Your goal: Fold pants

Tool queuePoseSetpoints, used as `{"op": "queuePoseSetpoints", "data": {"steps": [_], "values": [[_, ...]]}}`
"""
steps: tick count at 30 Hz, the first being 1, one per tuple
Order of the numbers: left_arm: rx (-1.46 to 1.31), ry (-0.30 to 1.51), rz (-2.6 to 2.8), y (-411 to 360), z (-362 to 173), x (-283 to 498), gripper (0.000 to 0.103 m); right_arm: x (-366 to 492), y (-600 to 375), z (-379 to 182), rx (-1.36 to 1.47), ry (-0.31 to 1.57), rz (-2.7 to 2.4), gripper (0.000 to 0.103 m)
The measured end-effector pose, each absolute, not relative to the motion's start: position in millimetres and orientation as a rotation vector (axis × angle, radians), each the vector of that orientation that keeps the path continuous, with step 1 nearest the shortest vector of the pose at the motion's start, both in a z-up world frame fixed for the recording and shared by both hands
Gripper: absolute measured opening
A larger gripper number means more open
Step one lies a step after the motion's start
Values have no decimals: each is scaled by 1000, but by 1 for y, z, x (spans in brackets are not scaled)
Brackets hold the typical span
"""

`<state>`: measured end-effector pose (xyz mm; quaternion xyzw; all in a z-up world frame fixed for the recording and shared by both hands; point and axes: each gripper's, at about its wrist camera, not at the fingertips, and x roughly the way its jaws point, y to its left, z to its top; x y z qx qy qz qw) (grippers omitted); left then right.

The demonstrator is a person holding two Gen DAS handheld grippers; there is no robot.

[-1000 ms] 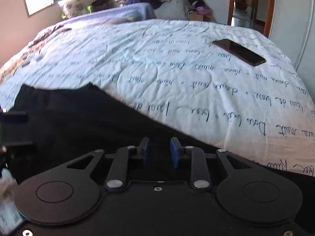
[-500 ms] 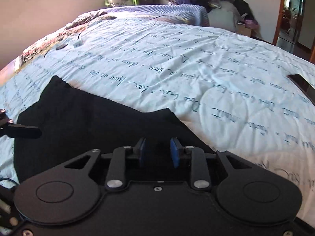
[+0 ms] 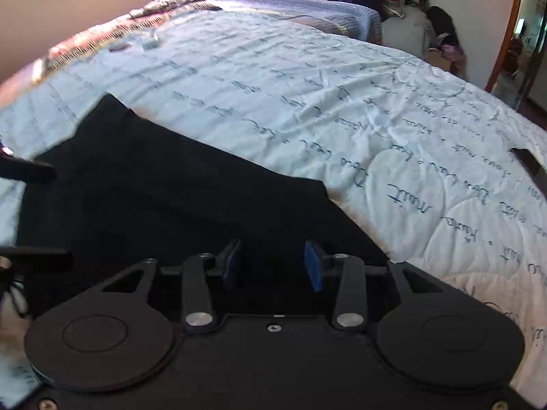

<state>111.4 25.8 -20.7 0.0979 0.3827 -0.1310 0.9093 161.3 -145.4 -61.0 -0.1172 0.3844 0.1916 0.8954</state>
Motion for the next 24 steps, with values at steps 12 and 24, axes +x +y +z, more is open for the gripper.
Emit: {"op": "queuePoseSetpoints", "data": {"steps": [12, 24], "values": [[241, 785, -73, 118, 19, 87, 87, 113, -97, -34, -244, 753, 724, 44], [306, 658, -172, 117, 32, 85, 101, 102, -12, -46, -307, 736, 770, 45]]}}
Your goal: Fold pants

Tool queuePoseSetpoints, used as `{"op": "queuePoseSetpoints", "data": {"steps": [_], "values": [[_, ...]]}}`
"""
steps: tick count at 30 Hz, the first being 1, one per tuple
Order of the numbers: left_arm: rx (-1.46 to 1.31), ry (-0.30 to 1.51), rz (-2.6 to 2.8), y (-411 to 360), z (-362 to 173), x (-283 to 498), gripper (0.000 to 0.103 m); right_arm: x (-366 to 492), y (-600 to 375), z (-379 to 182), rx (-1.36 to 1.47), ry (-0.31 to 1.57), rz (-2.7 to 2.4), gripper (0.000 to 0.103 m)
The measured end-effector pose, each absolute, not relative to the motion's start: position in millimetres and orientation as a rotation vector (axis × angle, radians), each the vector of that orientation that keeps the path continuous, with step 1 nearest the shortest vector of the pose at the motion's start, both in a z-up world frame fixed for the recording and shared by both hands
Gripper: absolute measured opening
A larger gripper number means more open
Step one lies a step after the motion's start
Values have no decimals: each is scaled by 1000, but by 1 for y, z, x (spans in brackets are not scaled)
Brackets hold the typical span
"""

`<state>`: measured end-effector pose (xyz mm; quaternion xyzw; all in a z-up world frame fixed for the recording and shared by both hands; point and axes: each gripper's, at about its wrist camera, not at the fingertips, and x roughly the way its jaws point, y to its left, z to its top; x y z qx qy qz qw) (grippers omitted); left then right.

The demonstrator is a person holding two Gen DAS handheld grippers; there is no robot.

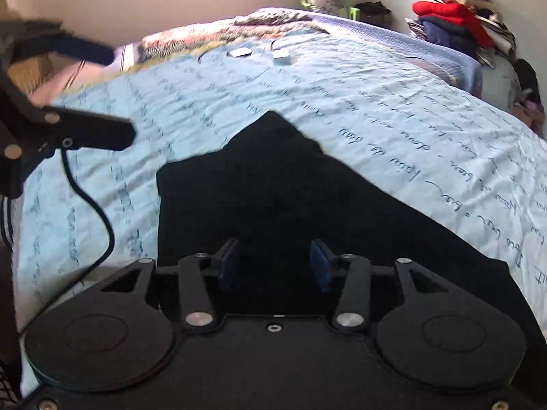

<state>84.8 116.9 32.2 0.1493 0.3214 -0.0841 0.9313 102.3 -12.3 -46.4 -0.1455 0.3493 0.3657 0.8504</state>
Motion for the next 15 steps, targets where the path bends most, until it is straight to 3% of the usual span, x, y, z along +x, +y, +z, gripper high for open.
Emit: {"op": "queuePoseSetpoints", "data": {"steps": [3, 8, 9, 11, 15], "values": [[287, 718, -222, 100, 4, 112, 95, 97, -40, -38, -211, 730, 691, 46], [304, 785, -226, 84, -35, 154, 92, 55, -135, -22, -132, 676, 427, 48], [316, 807, -197, 81, -40, 161, 85, 47, -157, -22, -104, 688, 371, 48], [325, 826, -172, 74, -40, 164, 81, 25, -203, -22, -38, 710, 243, 51], [328, 774, -287, 38, -17, 142, 84, -12, -288, -19, 94, 765, 41, 55]]}}
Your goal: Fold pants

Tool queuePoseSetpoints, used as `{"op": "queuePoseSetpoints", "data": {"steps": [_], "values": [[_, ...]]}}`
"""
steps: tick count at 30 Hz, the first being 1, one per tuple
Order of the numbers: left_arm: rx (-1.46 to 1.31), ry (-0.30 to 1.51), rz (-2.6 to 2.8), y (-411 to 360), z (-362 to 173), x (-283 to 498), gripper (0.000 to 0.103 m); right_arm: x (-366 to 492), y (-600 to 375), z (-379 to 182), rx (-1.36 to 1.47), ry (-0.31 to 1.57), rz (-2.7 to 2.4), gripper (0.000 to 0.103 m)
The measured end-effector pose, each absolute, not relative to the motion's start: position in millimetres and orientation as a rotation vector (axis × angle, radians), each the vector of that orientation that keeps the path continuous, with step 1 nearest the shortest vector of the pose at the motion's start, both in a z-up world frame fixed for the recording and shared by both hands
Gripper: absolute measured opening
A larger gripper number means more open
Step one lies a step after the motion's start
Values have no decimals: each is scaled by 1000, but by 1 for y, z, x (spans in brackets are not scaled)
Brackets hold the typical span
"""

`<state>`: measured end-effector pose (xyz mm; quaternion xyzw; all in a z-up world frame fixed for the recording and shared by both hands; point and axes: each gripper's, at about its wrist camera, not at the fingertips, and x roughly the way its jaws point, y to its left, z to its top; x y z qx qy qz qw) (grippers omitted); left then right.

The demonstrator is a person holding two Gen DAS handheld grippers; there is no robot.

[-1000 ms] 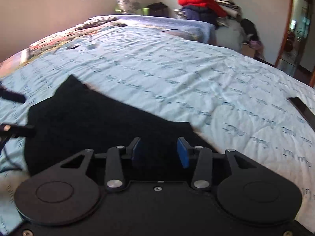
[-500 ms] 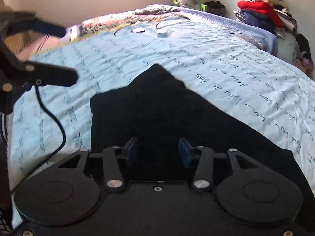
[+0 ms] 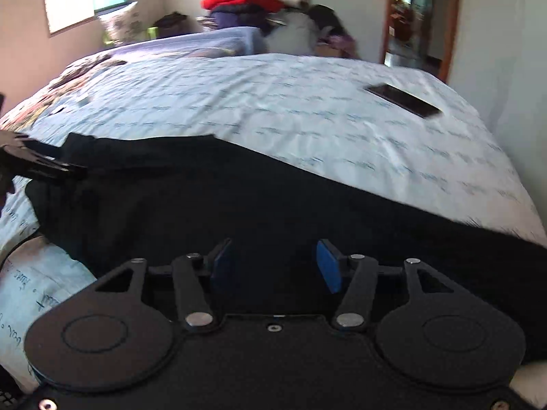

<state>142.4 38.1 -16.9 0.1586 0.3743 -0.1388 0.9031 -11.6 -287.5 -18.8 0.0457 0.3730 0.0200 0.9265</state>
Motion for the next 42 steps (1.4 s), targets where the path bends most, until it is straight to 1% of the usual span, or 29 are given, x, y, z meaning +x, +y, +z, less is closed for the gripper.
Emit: {"op": "queuePoseSetpoints", "data": {"steps": [3, 6, 8, 10, 12, 13, 15, 16, 18, 20, 23, 25, 27, 28, 29, 30, 32, 33, 37, 42], "values": [[387, 724, -433, -15, -9, 123, 89, -25, -323, -5, 61, 726, 2, 55], [451, 708, -591, -80, -18, 113, 89, -8, -335, -9, -27, 711, 0, 54], [485, 712, -658, -123, -30, 113, 88, 15, -345, -22, -23, 741, 8, 49], [500, 742, -695, -158, -44, 119, 86, 36, -356, -39, 22, 783, 36, 44], [521, 763, -677, -188, -60, 128, 84, 51, -370, -57, 26, 830, 5, 43], [530, 762, -657, -198, -67, 133, 85, 60, -375, -65, 15, 829, -31, 43], [519, 761, -614, -208, -68, 140, 85, 62, -388, -64, 88, 796, -61, 43], [508, 757, -614, -209, -65, 138, 83, 58, -391, -58, 108, 775, -71, 43], [500, 744, -629, -207, -53, 131, 84, 38, -390, -47, 84, 733, -75, 43], [510, 713, -654, -208, -46, 115, 86, 16, -393, -45, 98, 730, -30, 45], [539, 688, -720, -224, -49, 94, 87, 2, -401, -63, 132, 773, -29, 45], [563, 694, -761, -242, -59, 90, 88, -1, -411, -73, 135, 753, -128, 45], [593, 709, -737, -261, -71, 90, 89, -18, -429, -62, 243, 686, -222, 45], [589, 702, -722, -265, -72, 91, 89, -32, -438, -55, 291, 638, -251, 48], [576, 699, -718, -268, -69, 91, 88, -52, -451, -48, 357, 586, -289, 55], [566, 700, -720, -270, -66, 92, 88, -69, -464, -45, 419, 550, -330, 59], [539, 693, -727, -272, -59, 90, 88, -101, -491, -45, 550, 523, -402, 62], [530, 686, -738, -273, -56, 88, 89, -115, -504, -48, 630, 518, -419, 62], [538, 710, -772, -282, -59, 80, 89, -152, -540, -75, 971, 485, -423, 62], [590, 676, -779, -285, -60, 69, 89, -148, -544, -99, 1115, 507, -445, 62]]}}
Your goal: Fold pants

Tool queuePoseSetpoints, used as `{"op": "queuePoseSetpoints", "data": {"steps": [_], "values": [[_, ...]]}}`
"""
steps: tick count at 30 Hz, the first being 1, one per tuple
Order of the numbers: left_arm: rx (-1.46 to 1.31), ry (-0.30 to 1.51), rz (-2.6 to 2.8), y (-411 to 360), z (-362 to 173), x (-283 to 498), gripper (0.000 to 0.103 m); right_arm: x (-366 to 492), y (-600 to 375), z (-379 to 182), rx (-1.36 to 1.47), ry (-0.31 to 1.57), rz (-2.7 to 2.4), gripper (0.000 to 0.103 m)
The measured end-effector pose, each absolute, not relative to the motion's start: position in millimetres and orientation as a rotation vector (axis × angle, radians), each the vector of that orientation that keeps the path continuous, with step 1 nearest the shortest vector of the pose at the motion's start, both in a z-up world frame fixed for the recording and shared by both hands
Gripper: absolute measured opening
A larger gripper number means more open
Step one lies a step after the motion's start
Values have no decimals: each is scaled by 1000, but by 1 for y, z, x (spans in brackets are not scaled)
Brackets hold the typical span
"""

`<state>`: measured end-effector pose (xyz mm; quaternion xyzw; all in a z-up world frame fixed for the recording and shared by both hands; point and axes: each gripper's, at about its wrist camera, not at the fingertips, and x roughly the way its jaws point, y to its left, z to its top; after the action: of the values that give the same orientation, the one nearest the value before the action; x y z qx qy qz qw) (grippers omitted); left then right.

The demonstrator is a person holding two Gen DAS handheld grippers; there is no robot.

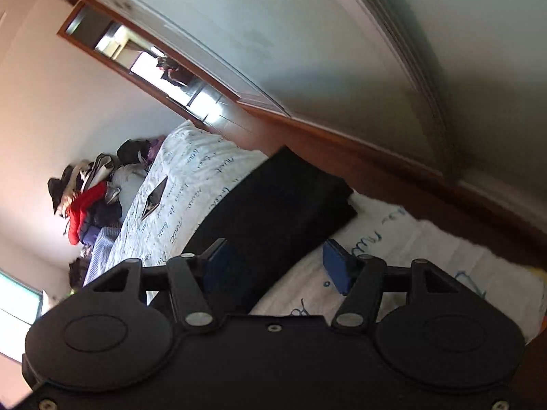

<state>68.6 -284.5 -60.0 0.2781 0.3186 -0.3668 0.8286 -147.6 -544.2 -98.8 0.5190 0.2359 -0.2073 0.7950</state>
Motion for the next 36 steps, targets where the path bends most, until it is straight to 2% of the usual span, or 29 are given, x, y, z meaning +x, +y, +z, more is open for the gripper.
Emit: {"op": "queuePoseSetpoints", "data": {"steps": [12, 13, 14, 15, 16, 17, 22, 26, 29, 31, 36], "values": [[551, 709, -763, -279, -51, 77, 89, -136, -548, -119, 1264, 399, -500, 62], [550, 709, -763, -278, -51, 77, 89, -135, -546, -118, 1252, 399, -513, 54], [553, 707, -759, -277, -50, 78, 89, -135, -547, -117, 1232, 411, -532, 32], [556, 704, -754, -277, -50, 78, 89, -134, -545, -117, 1223, 416, -541, 22], [558, 701, -748, -276, -50, 79, 89, -134, -549, -119, 1233, 404, -538, 15], [558, 701, -739, -275, -49, 81, 89, -134, -547, -119, 1229, 398, -540, 12], [521, 729, -711, -268, -45, 93, 89, -115, -519, -83, 899, 422, -555, 10], [351, 880, -784, -259, -40, 113, 89, -78, -453, -42, 440, 465, -441, 9], [179, 998, -883, -256, -37, 125, 89, -56, -404, -35, 167, 519, -363, 9], [63, 1047, -936, -258, -36, 131, 89, -47, -382, -38, 68, 550, -326, 10], [-283, 1245, -1000, -270, -51, 153, 92, -35, -359, -46, 39, 584, -252, 9]]}}
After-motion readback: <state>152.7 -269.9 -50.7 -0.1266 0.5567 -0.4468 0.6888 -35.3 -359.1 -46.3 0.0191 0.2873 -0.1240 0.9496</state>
